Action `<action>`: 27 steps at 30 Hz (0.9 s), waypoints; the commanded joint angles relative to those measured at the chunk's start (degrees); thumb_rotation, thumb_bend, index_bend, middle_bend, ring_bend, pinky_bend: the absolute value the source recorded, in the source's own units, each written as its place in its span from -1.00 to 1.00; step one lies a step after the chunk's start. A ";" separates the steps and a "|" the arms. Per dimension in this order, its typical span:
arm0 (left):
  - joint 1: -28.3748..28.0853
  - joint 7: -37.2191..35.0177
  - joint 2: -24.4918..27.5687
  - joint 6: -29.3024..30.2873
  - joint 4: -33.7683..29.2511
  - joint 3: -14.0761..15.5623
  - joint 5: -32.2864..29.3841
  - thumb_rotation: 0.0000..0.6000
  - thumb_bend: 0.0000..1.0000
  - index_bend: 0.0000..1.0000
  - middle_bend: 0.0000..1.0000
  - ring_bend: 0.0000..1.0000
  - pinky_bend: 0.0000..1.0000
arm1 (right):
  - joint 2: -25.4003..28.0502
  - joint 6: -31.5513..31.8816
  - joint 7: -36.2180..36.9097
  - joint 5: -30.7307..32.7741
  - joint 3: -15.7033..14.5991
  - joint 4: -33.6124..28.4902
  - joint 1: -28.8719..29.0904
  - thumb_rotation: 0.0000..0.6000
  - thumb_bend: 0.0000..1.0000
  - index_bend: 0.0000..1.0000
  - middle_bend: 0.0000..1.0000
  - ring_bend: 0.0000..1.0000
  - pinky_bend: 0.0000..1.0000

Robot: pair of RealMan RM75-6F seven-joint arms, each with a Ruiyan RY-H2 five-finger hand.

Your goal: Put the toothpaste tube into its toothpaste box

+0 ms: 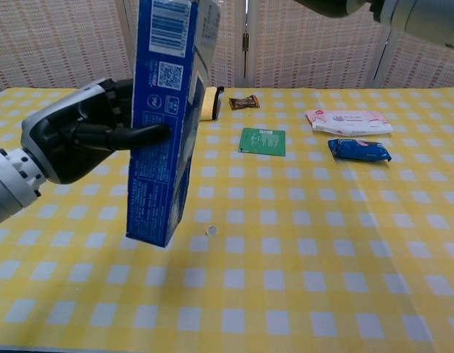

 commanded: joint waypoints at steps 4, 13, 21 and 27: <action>0.39 -1.56 -0.52 2.00 2.13 -0.03 0.74 1.00 -0.33 0.21 0.28 0.16 0.06 | 3.18 2.48 3.88 -1.62 1.55 -2.99 -0.80 1.00 -0.42 -1.00 -0.83 -0.86 -0.84; 0.21 -0.14 -1.50 1.88 4.11 -0.35 -0.11 1.00 -0.33 0.21 0.28 0.16 0.06 | 7.59 5.61 8.02 -1.90 2.51 -4.90 -2.97 1.00 -0.42 -1.00 -0.85 -0.89 -0.86; 0.76 8.28 1.10 0.84 6.35 0.70 -0.59 1.00 -0.33 0.21 0.28 0.16 0.06 | 11.74 9.09 2.54 -5.27 -2.37 -1.95 -7.77 1.00 -0.42 -1.00 -0.85 -0.89 -0.87; 1.92 14.77 4.99 -0.28 8.04 2.22 -1.30 1.00 -0.33 0.22 0.28 0.17 0.06 | 15.11 12.28 0.51 -9.53 -7.73 0.21 -12.13 1.00 -0.41 -1.00 -0.89 -0.92 -0.88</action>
